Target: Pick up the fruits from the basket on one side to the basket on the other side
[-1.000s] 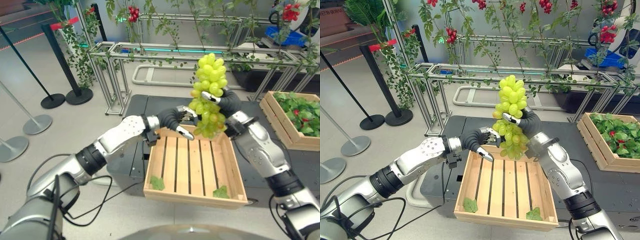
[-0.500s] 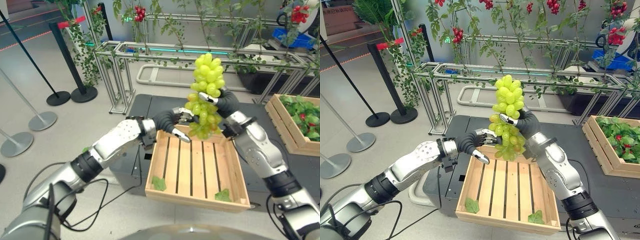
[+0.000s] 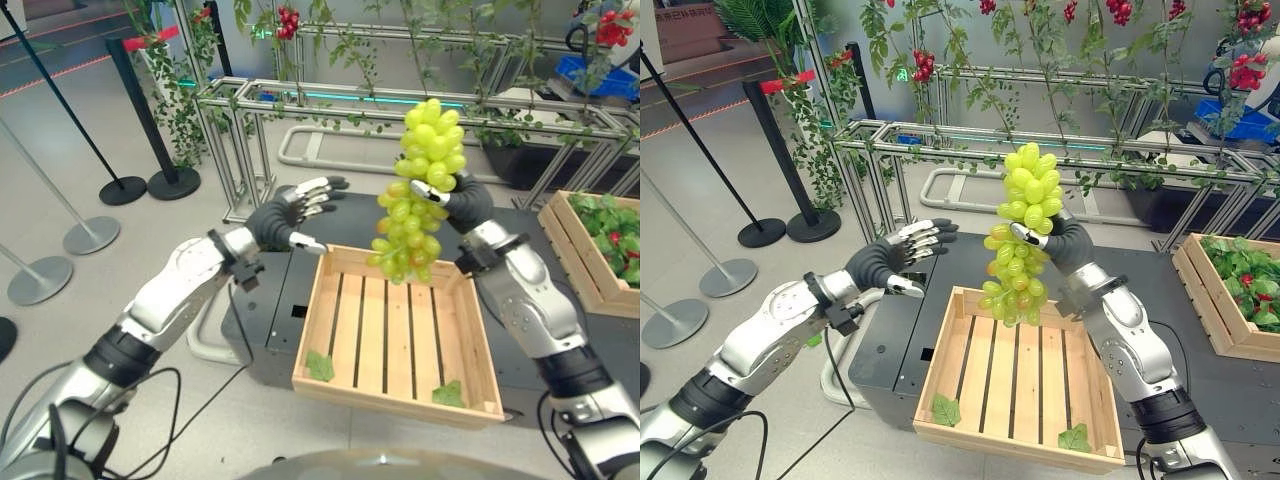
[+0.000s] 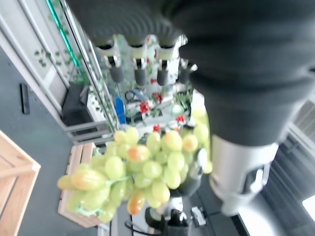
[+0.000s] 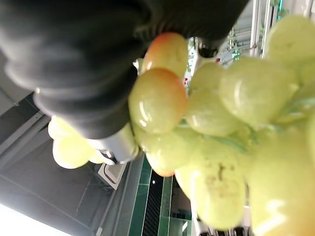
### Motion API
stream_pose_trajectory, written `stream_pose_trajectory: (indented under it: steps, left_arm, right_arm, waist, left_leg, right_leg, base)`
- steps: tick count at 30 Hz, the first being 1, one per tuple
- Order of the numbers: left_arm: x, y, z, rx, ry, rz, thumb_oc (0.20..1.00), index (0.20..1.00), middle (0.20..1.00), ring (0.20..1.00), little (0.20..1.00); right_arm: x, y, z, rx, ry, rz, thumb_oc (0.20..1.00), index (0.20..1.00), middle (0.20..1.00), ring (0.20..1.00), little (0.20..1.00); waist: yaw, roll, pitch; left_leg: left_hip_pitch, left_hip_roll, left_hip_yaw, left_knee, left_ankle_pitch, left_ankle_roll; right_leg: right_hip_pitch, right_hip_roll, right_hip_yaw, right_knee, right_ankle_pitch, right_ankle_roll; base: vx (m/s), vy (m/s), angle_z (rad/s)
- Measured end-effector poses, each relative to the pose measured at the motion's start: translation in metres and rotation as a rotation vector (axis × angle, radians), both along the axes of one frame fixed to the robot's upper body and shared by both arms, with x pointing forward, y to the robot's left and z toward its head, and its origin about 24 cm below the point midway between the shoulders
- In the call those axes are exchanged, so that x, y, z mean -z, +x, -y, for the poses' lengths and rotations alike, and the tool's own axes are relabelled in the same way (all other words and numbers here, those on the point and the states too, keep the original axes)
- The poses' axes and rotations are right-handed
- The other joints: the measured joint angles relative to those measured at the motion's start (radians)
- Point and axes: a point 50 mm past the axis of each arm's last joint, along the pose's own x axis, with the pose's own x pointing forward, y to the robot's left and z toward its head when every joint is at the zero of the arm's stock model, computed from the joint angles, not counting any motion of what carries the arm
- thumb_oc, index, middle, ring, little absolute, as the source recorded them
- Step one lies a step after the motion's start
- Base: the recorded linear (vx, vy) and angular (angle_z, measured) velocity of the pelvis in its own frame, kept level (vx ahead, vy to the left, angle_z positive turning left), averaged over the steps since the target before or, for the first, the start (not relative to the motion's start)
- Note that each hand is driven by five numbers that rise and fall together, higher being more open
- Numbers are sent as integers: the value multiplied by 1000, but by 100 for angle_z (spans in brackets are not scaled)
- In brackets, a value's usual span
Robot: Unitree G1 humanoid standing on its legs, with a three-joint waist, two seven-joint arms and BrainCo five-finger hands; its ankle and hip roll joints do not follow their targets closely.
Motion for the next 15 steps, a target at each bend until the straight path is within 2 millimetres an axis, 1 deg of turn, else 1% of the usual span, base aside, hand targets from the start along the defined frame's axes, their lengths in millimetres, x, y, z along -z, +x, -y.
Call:
stream_pose_trajectory:
  steps: [5,10,13,15]
  left_arm:
    - [-2,0,-1,-11,-10,13,1000,1000,1000,1000,1000]
    - [-1,1,3,-17,-44,13,1000,1000,1000,1000,1000]
    - [2,1,8,-12,-52,9,1000,1000,1000,1000,1000]
    - [11,5,19,-8,-29,-3,1000,1000,1000,1000,1000]
  right_arm:
    - [2,-1,1,3,0,-8,200,200,200,200,200]
    - [3,-1,0,1,5,-9,200,200,200,200,200]
    - [4,-1,-1,-1,7,-9,200,200,200,200,200]
    - [6,-1,-6,-12,17,-14,200,200,200,200,200]
  waist:
    - [-1,-8,5]
    - [-3,-11,7]
    - [-3,-11,6]
    - [-2,-11,6]
  left_leg:
    - [0,0,0,0,0,0]
    - [0,0,1,0,-1,0]
    - [1,0,1,0,-1,0]
    - [2,0,1,0,-1,0]
  right_leg:
    - [0,0,0,-1,0,0]
    - [0,0,1,-1,1,-1]
    - [0,0,1,-1,1,-1]
    - [2,0,1,-1,1,-1]
  base:
    - [0,0,0]
    - [0,0,0]
    - [0,0,0]
    - [0,0,0]
